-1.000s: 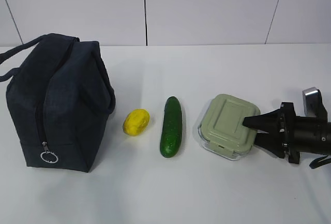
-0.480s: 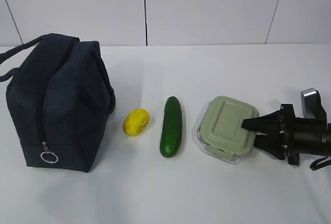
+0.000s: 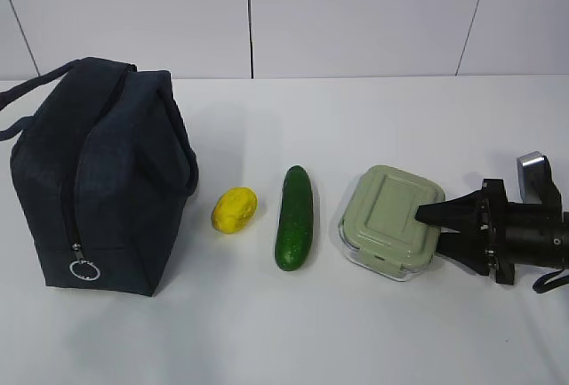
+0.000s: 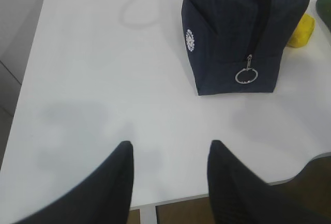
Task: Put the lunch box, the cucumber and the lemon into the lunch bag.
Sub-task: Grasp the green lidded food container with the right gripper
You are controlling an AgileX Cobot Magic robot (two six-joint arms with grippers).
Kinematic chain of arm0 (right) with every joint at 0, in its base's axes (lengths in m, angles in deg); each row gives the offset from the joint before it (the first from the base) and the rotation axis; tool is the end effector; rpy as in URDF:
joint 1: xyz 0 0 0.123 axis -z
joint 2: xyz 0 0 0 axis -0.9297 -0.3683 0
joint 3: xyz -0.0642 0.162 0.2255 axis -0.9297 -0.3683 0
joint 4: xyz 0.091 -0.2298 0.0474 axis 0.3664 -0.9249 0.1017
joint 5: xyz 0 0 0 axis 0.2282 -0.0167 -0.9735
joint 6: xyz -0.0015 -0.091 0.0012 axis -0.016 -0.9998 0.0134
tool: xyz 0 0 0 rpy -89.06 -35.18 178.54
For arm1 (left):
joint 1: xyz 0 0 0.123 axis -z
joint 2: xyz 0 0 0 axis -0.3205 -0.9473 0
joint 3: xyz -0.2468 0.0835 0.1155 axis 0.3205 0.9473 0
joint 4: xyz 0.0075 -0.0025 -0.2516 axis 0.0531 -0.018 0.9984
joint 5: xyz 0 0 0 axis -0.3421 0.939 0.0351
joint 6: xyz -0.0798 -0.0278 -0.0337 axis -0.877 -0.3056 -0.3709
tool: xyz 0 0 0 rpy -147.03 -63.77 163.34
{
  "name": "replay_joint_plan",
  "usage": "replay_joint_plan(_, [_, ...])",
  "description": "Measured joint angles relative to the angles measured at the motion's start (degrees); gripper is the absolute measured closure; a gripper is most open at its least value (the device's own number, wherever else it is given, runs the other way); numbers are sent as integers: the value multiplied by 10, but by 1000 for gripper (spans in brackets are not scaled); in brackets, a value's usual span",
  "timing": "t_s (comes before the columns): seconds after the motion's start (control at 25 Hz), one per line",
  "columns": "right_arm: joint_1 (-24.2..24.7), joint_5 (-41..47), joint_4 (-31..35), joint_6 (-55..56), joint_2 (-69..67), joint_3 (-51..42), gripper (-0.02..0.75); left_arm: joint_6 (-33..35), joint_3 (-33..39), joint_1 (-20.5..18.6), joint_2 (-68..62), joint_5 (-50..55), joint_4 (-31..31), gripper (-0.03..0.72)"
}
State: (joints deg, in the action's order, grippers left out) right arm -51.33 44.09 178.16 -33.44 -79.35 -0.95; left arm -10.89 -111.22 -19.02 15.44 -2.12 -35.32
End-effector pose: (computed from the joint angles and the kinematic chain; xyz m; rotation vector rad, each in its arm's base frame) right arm 0.3123 -0.0095 0.0702 0.4915 2.2236 1.5116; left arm -0.0062 -0.0049 0.2759 0.1133 2.0924 -0.0026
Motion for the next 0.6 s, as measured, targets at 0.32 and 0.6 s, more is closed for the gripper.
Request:
replay_joint_plan(0.32, [0,0,-1,1,0,0,344,0,0,0,0,0,0,368])
replay_joint_plan(0.6, [0,0,-4,1,0,0,344,0,0,0,0,0,0,368])
